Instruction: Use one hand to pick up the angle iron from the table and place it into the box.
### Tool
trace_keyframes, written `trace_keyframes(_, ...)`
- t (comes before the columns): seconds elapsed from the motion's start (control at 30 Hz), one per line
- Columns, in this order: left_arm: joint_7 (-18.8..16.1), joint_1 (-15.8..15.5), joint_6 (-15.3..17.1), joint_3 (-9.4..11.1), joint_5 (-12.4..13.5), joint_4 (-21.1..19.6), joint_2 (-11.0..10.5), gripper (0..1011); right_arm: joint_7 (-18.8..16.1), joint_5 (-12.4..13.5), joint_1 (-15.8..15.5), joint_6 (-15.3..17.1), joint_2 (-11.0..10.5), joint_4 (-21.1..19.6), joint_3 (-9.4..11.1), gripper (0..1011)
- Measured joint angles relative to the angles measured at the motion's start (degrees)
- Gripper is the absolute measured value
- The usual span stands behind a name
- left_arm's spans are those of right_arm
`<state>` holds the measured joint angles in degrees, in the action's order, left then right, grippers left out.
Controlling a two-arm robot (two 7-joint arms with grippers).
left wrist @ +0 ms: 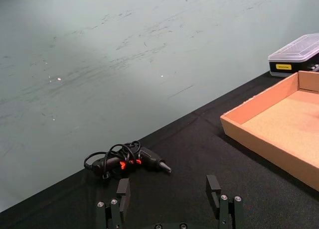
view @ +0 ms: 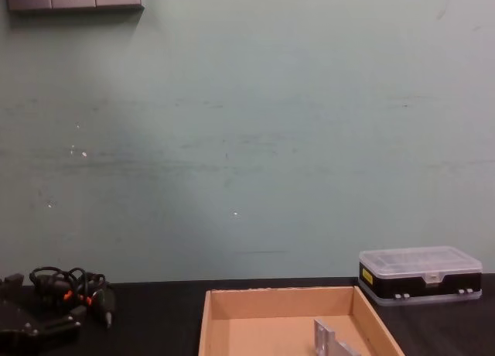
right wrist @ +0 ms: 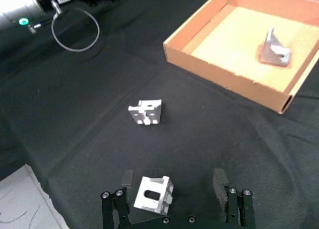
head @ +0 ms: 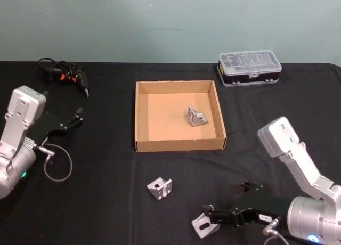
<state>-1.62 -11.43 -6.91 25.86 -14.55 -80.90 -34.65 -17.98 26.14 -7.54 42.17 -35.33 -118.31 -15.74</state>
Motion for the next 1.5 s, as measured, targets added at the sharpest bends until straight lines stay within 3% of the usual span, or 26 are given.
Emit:
trace_keyframes(0.43,0.0,0.0,0.0,0.0,0.0,0.0,0.0,1000,1.6,0.4,0.5,0.6,0.2,1.4,-2.6,1000)
trace_keyframes(1.13,0.0,0.0,0.0,0.0,0.0,0.0,0.0,1000,2.0,0.0,0.9,-0.1,0.8,3.2,-4.7,999)
trace_keyframes(1.5,0.0,0.0,0.0,0.0,0.0,0.0,0.0,1000,2.0,-0.7,0.8,-1.0,0.8,3.4,-4.9,734)
